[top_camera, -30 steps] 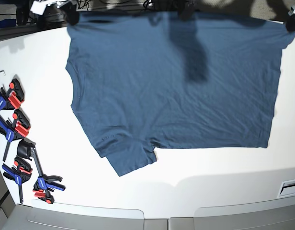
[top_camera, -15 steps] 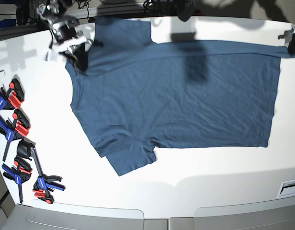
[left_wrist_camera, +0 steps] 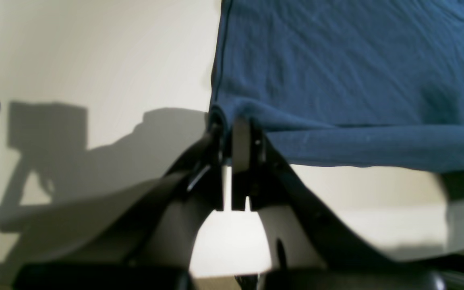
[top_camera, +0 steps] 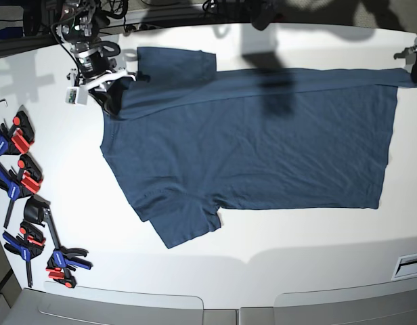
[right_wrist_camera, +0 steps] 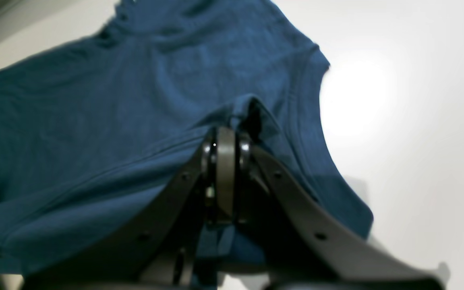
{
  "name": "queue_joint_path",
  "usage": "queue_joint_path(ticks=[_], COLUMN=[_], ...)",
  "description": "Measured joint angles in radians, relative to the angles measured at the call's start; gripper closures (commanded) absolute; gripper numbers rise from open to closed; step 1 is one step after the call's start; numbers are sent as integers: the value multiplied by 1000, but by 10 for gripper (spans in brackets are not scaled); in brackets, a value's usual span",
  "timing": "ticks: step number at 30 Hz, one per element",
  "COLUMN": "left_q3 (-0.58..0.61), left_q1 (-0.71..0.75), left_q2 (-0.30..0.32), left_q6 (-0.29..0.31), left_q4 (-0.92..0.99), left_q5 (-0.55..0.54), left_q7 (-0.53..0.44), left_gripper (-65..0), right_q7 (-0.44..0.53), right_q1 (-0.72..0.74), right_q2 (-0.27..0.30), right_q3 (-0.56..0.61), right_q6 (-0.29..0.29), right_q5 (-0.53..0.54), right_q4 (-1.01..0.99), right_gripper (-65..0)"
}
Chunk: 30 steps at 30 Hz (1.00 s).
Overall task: Fold the T-shirt properly
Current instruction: 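Fold the sleeve under the right gripper inward onto the shirt body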
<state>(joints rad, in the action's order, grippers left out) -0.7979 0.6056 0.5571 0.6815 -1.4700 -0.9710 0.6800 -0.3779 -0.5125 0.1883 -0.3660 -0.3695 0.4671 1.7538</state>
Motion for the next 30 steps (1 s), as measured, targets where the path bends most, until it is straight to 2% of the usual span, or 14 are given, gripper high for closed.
queue_joint_path(ticks=[8,12,15,20,24,26,30], left_q3=[0,0,17,138,243,260,261], left_q1=[-43,-59,-60,-66,-102,-130,-177], left_q2=[0,0,2,1,0,0,0], left_q6=[-12,-16,-90,-106,-215,-256,-290], left_q4=[0,0,0,1,3,4,3], left_q5=[4,66,98,185,320,362,378], left_q7=[0,2,-2,-64,-101,-109,-115], left_gripper=[0,0,0,0,0,0,0], right_q7=[11,12,15,16,19,18,18], right_q1=[0,0,0,0,0,0,0], right_q2=[-1,-2,-3,-2,-2,-3,-2], right_q3=[0,0,0,0,0,0,0], right_q6=[3,3,3,4,5,5,15], right_q5=[0,0,0,0,0,0,-26], right_q4=[-24,-24,-24,-24,-24,-24,-24], right_gripper=[0,0,0,0,0,0,0])
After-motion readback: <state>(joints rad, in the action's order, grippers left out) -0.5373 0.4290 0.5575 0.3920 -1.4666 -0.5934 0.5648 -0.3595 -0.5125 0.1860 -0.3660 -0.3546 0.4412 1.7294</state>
